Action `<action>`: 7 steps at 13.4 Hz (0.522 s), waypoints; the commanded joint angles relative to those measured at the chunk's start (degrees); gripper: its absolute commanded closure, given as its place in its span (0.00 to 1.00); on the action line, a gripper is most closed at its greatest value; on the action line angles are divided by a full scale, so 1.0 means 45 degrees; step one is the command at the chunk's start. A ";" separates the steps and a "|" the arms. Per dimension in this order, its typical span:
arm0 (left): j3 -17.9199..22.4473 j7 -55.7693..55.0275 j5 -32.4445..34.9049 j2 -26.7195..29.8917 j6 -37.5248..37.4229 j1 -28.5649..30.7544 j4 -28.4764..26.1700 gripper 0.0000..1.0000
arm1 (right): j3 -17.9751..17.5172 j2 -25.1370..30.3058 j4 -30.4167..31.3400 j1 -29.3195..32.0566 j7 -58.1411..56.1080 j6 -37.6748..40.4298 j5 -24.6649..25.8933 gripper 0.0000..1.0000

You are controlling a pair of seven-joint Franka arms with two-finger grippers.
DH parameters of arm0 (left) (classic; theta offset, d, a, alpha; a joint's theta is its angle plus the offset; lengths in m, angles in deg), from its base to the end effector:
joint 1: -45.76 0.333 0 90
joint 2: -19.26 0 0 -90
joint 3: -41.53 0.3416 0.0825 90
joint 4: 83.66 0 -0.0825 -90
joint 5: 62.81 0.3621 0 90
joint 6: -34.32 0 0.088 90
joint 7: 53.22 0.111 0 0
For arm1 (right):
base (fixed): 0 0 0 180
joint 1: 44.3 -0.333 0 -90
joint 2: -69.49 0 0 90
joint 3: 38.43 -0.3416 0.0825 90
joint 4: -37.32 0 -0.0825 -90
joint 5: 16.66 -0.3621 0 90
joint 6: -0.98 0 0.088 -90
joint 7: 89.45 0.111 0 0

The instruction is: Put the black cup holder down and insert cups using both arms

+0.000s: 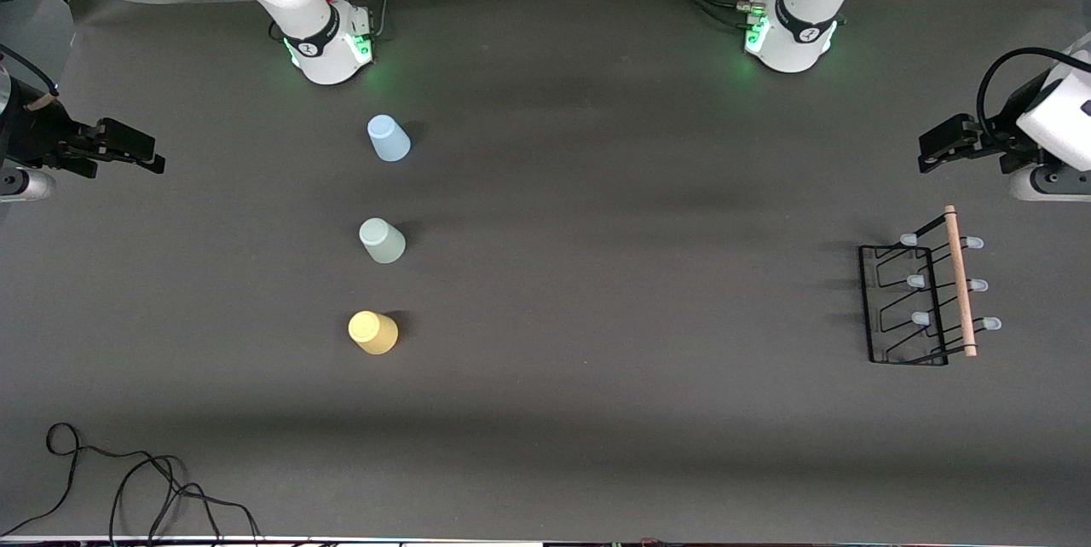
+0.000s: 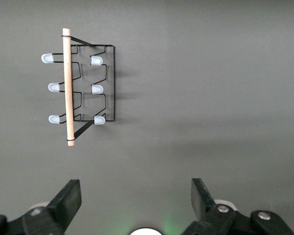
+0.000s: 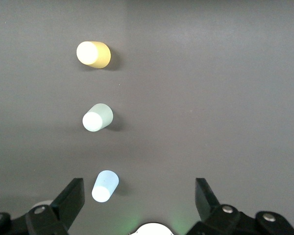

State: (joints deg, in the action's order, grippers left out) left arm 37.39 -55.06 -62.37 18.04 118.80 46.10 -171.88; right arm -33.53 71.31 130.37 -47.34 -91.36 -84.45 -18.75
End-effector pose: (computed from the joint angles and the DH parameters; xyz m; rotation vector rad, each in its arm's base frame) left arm 0.5280 -0.0337 0.6406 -3.1279 0.0529 0.1348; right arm 0.5116 -0.0131 0.6325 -3.0952 -0.0033 0.1549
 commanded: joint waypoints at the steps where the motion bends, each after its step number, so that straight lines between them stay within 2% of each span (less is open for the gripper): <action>1: 0.0062 0.0214 0.0175 0.0234 -0.0219 -0.0056 -0.0104 0.00 | 0.0006 0.0103 0.0102 0.0031 0.0033 -0.0059 -0.0180 0.00; 7: 0.0082 0.0215 0.0195 0.0155 -0.0413 -0.0017 -0.0083 0.00 | -0.0014 0.0045 0.0005 0.0012 0.0014 -0.0039 -0.0141 0.00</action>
State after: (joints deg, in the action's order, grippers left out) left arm 37.46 -54.93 -62.30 18.04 118.25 46.10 -171.88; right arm -33.53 71.31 130.37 -47.34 -91.36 -84.45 -18.75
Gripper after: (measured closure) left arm 0.000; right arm 0.000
